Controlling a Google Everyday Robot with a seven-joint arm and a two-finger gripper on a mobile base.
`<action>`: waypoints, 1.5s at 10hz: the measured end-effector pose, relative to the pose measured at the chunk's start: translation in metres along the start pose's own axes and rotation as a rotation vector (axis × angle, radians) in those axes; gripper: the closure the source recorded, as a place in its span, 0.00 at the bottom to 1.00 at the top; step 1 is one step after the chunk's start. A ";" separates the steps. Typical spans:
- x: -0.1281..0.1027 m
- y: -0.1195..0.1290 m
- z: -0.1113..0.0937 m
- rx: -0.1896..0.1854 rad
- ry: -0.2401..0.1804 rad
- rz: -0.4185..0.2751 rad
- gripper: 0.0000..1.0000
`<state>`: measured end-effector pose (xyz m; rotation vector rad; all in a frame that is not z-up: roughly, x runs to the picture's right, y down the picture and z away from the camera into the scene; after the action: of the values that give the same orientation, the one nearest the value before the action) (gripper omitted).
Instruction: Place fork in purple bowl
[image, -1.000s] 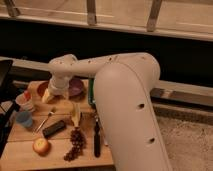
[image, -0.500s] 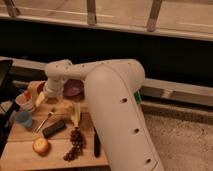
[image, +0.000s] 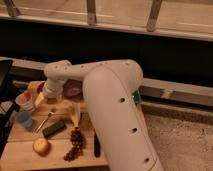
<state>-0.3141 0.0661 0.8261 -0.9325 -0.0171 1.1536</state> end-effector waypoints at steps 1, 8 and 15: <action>0.001 -0.003 0.001 -0.007 -0.008 0.010 0.23; 0.001 -0.041 0.019 -0.077 -0.018 0.077 0.23; -0.018 -0.009 0.063 -0.179 0.029 0.012 0.23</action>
<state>-0.3442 0.0906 0.8799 -1.1086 -0.0923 1.1631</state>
